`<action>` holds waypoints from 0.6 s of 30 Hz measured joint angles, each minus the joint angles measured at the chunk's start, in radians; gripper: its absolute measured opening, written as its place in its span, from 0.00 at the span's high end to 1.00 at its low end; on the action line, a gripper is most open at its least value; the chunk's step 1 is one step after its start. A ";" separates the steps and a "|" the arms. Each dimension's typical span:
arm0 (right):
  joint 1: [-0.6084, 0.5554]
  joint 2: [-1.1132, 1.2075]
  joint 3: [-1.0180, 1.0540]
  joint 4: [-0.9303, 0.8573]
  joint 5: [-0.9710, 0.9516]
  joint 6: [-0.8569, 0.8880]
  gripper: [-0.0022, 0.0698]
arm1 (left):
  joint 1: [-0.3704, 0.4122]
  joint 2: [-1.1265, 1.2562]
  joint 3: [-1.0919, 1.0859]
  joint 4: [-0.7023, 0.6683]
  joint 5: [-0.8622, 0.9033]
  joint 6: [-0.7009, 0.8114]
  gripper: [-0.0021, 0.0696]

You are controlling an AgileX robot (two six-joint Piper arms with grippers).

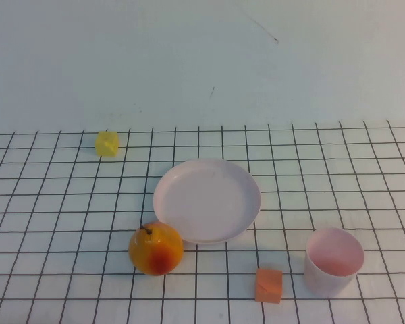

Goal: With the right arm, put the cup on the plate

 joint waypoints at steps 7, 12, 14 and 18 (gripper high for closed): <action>0.002 0.076 -0.296 -0.006 0.455 0.091 0.97 | 0.000 0.000 0.000 0.000 0.000 0.000 0.97; 0.002 0.188 -0.484 0.023 0.731 0.079 0.97 | 0.000 0.000 0.000 0.000 0.000 0.000 0.97; 0.002 0.244 -0.546 0.084 0.844 0.000 0.97 | 0.000 0.000 0.000 0.000 0.000 0.000 0.97; 0.002 0.378 -0.618 0.272 1.078 -0.247 0.97 | 0.000 0.000 0.000 0.000 0.000 0.000 0.97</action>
